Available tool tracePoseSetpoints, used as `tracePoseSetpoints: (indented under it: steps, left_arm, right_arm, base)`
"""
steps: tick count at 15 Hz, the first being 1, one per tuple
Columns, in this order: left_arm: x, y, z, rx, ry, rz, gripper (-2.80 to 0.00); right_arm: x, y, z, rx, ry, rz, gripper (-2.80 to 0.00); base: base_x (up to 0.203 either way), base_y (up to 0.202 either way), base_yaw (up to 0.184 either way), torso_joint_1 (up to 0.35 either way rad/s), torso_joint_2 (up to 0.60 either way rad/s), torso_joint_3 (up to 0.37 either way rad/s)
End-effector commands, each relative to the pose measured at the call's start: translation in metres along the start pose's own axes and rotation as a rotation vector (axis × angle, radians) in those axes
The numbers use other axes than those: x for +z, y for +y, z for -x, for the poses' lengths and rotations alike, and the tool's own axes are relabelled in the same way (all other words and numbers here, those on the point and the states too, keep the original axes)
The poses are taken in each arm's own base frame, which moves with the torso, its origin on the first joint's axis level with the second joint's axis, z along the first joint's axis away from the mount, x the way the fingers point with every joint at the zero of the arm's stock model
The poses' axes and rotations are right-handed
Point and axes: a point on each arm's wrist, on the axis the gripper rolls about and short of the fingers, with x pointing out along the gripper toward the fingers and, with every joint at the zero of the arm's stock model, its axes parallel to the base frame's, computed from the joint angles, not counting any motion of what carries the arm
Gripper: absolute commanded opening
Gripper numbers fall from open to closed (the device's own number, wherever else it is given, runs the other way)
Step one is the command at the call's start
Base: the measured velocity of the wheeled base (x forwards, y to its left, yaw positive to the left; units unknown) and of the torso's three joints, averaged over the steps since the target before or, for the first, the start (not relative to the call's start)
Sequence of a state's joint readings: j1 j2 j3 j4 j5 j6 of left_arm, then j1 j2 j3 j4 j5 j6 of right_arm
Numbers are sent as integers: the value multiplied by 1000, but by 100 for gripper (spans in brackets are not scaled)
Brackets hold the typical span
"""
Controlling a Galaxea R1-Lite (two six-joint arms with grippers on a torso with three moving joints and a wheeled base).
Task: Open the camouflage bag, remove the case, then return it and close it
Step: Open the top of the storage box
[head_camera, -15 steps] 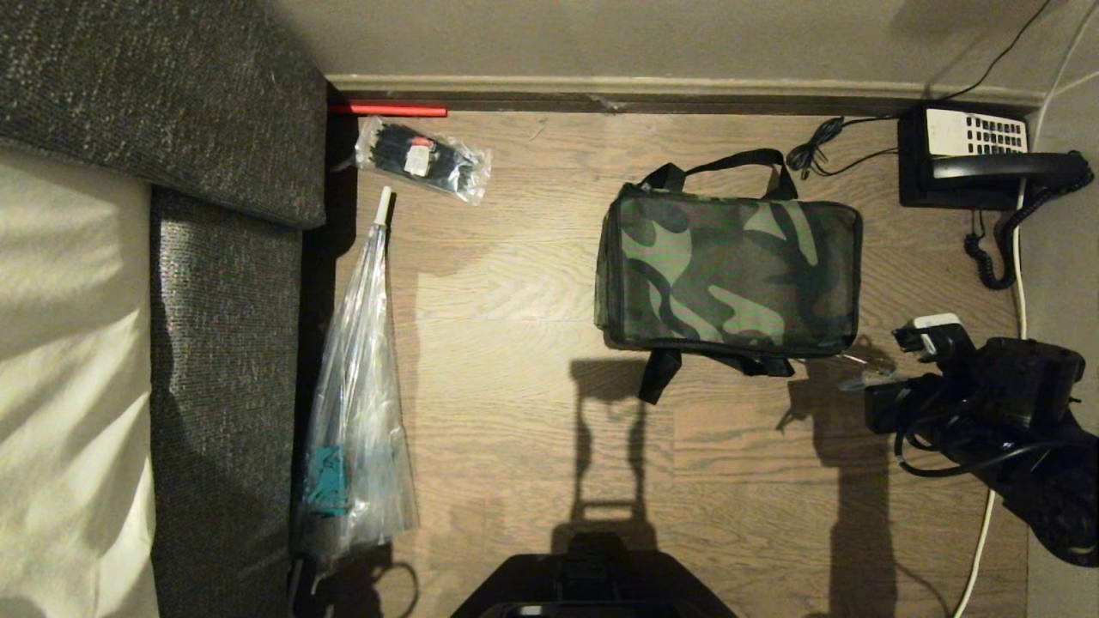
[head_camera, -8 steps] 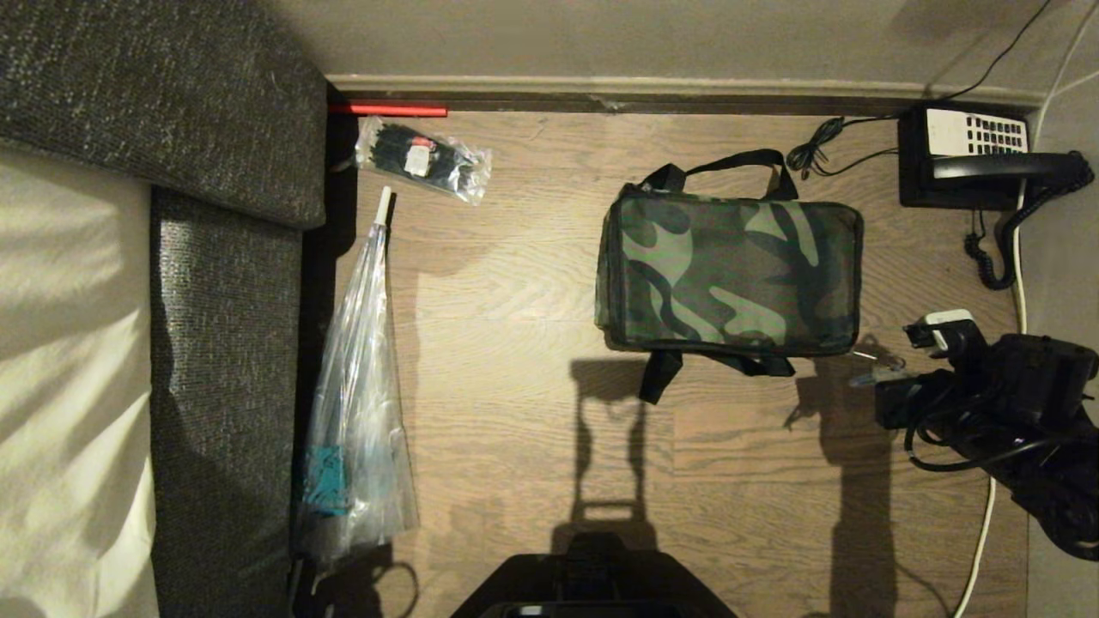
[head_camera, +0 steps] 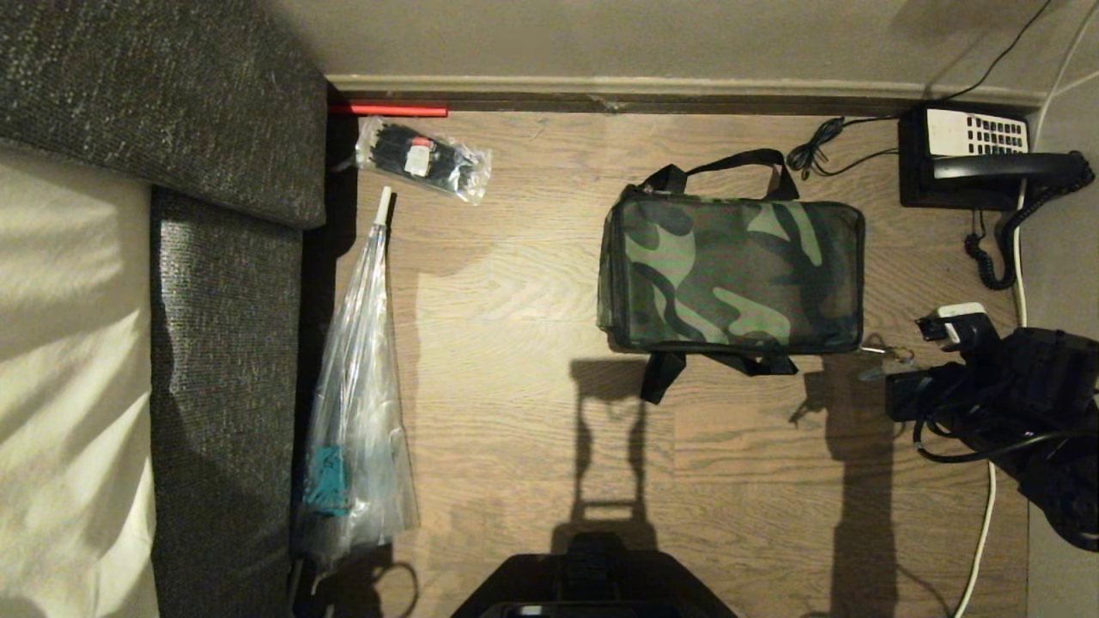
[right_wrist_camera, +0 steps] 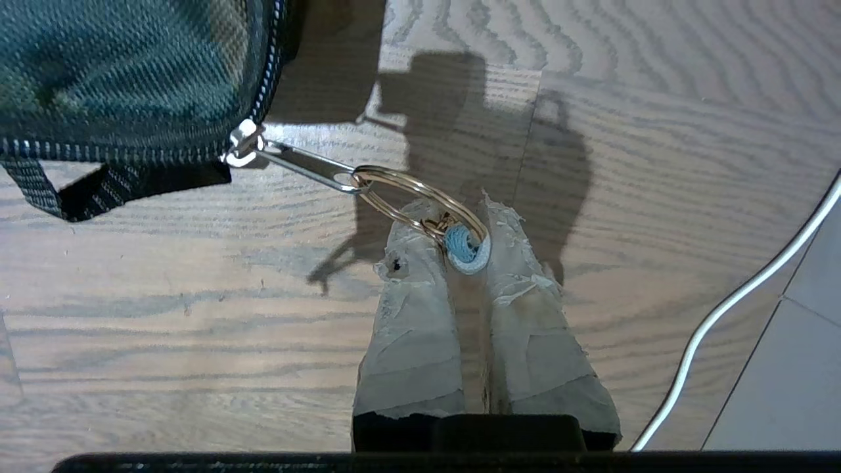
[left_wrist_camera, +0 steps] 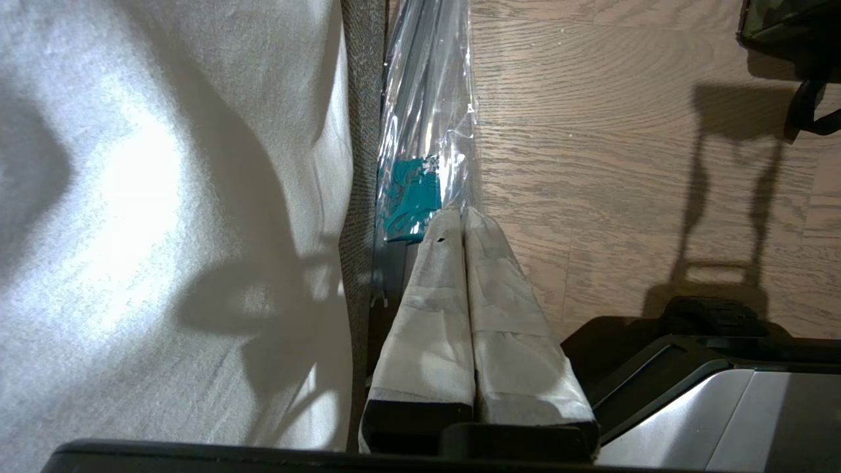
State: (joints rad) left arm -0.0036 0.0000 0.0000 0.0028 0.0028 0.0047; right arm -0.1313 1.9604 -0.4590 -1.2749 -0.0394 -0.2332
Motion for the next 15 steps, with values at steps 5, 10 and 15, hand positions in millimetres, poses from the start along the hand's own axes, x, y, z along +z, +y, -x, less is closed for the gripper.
tracePoseSetpoints:
  steps: [5, 10, 15]
  left_arm:
    - [0, 0, 0, 1, 2, 0, -280]
    - [0, 0, 0, 1, 2, 0, -280]
    - [0, 0, 0, 1, 2, 0, -280]
  right_arm:
    - [5, -1, -1, 11, -29, -6, -280]
    - [6, -2, -2, 6, -36, 1, -280]
    - [11, -4, -4, 0, -57, 2, -280]
  base:
    - [0, 0, 0, 0, 0, 0]
    - [0, 0, 0, 0, 0, 0]
    - [0, 0, 0, 0, 0, 0]
